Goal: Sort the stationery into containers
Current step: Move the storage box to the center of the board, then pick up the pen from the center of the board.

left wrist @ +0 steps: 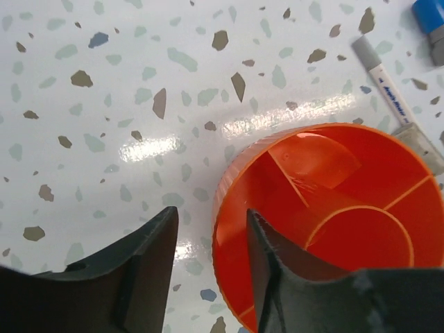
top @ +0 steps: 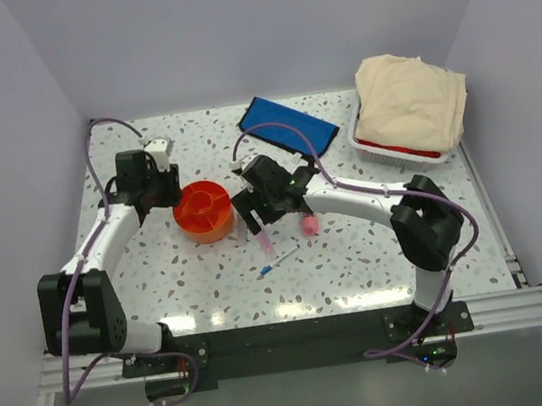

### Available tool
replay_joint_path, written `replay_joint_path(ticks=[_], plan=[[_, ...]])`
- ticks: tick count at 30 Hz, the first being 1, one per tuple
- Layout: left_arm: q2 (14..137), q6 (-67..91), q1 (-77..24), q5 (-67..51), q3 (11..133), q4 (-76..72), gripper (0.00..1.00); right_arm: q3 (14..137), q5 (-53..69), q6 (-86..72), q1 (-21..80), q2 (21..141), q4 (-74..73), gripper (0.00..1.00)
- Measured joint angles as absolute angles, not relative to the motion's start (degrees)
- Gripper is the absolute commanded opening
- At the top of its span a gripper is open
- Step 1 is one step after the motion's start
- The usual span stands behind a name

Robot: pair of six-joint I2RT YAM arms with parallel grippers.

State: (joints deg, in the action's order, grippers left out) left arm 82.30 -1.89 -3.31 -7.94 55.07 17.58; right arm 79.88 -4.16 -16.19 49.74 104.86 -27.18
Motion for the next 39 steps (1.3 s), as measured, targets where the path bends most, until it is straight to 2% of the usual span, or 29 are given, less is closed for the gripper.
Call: replay_joint_path(ticks=[6,14,29,32,33,36,37,38,39], plan=[[74.5,0.4,-2.5,-9.6,59.8,19.9,0.59,80.5,-5.4,-20.3,48.8,109.3,-27.3,0.77],[63.5,0.8,-0.4,-4.9,60.3,20.8,0.59,81.0,-4.7,-21.0,49.0,111.8,-26.9,0.72],[62.5,0.8,2.4,-1.7,57.6,24.4,0.59,82.4,-4.0,-20.5,50.0,116.7,-25.4,0.57],[62.5,0.8,2.6,-1.5,57.6,24.9,0.59,83.2,-4.6,-20.3,50.2,117.5,-24.9,0.44],[62.5,0.8,2.6,-1.4,57.6,25.0,0.59,83.7,-5.0,-20.1,50.4,117.9,-24.6,0.33],[62.4,0.8,2.6,-1.3,57.6,25.0,0.59,84.8,-5.5,-19.3,51.0,118.9,-24.0,0.17],[62.4,0.8,2.6,-1.2,57.6,25.1,0.59,84.8,-5.7,-19.0,51.2,119.0,-23.7,0.05],[62.3,0.6,2.6,-1.2,57.6,25.2,0.59,84.8,-5.7,-18.8,51.4,119.0,-23.5,0.0],[62.3,0.3,2.6,-1.2,57.6,25.3,0.59,84.8,-6.0,-18.4,51.6,119.0,-23.5,0.0]])
